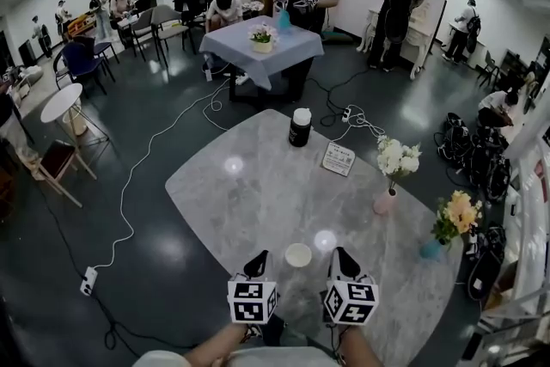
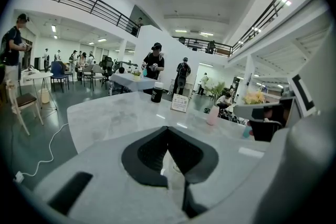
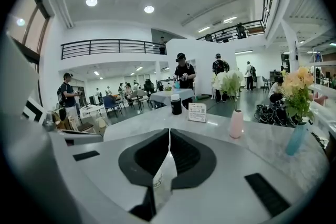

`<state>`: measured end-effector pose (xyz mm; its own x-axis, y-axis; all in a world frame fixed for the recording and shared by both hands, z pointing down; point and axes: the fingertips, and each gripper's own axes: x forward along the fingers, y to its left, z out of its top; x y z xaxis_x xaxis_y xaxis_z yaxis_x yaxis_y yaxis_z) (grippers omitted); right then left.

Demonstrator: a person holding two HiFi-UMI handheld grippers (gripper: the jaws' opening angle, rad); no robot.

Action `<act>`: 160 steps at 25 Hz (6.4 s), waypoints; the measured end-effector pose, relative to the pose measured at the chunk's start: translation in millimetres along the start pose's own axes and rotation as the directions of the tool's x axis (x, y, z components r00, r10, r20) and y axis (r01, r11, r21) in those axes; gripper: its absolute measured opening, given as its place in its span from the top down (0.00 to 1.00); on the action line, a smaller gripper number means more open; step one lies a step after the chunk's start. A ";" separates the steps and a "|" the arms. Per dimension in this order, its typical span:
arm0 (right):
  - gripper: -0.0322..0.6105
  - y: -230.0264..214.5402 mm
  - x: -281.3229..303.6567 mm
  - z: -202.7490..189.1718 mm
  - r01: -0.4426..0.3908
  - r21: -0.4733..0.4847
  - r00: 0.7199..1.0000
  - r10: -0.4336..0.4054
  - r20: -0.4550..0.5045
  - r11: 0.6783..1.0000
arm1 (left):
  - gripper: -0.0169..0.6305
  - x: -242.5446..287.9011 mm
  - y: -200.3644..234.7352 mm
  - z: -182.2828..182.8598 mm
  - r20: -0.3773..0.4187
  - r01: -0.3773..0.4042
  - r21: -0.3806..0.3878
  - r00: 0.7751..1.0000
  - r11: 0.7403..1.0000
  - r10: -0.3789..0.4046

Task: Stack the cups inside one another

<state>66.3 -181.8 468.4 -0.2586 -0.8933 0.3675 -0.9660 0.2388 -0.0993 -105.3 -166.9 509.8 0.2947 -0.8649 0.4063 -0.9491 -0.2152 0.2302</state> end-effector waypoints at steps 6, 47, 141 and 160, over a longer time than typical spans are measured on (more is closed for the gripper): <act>0.93 -2.4 1.0 -2.8 -0.005 -0.005 1.000 0.005 -0.005 1.000 | 0.98 3.0 -6.9 0.7 -0.001 0.001 0.040 1.000 0.999 -0.001; 0.93 -58.7 -143.1 -60.8 0.240 0.172 0.969 -0.246 0.012 0.955 | 0.98 -39.1 -116.1 -64.2 -0.130 0.262 0.141 0.961 0.955 -0.245; 0.58 -127.8 -39.3 -184.1 0.266 0.173 0.948 -0.224 -0.228 0.948 | 0.98 36.0 -150.1 -165.2 -0.383 0.340 0.116 0.882 0.933 -0.274; 0.58 -106.6 -53.2 -146.8 0.227 0.119 0.961 -0.202 -0.190 0.967 | 0.98 15.8 -143.2 -140.2 -0.309 0.302 0.089 0.914 0.949 -0.262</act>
<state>182.9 -103.9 595.2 -0.0535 -0.8344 0.5486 -0.9923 -0.0170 -0.1226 50.9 -86.2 607.2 0.5525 -0.5943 0.5844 -0.8217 -0.5058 0.2625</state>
